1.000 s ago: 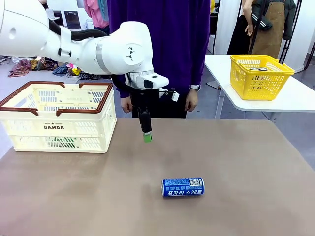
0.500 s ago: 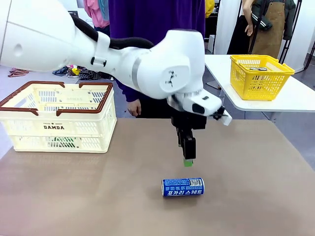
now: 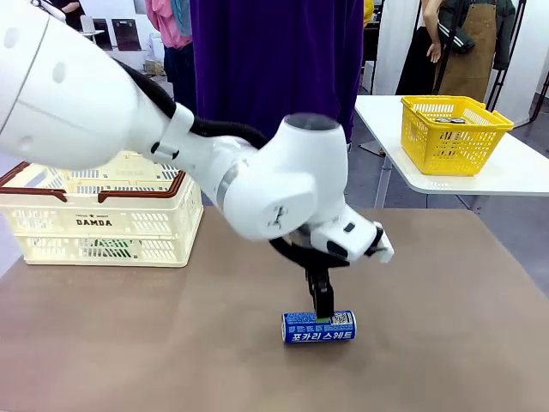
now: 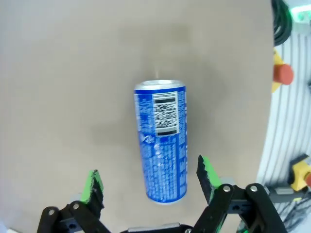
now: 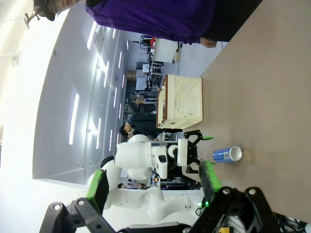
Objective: Place the drinks into the Shopping basket.
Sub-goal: Pick up one drink and place it into the Shopping basket.
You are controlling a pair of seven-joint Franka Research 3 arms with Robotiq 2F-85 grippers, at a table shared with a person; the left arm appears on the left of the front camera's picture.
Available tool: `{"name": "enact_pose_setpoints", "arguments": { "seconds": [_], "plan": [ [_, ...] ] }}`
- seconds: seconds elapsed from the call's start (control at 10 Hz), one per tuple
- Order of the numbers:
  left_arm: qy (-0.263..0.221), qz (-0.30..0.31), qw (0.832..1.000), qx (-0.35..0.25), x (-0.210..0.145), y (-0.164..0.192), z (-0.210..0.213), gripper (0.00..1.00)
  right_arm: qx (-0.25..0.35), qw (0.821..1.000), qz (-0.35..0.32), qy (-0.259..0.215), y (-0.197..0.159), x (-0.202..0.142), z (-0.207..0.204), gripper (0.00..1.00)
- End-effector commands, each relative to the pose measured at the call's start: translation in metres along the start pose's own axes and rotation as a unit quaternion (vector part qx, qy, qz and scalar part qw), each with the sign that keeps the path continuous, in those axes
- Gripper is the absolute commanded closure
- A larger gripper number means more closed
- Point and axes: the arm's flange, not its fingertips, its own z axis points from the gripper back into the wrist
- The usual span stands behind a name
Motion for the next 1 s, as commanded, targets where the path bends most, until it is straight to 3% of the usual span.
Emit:
{"name": "enact_pose_setpoints", "arguments": {
  "seconds": [0.0, 0.9],
  "plan": [
    [0.000, -0.019, 1.000, 0.020, -0.010, -0.013, -0.011, 0.00, 0.011, 1.000, -0.001, -0.005, 0.005, 0.002, 0.001, 0.00],
    [-0.019, -0.036, 0.999, -0.021, -0.017, 0.020, -0.052, 0.00, 0.011, 1.000, -0.001, -0.005, 0.005, 0.002, 0.001, 0.00]
  ]
}}
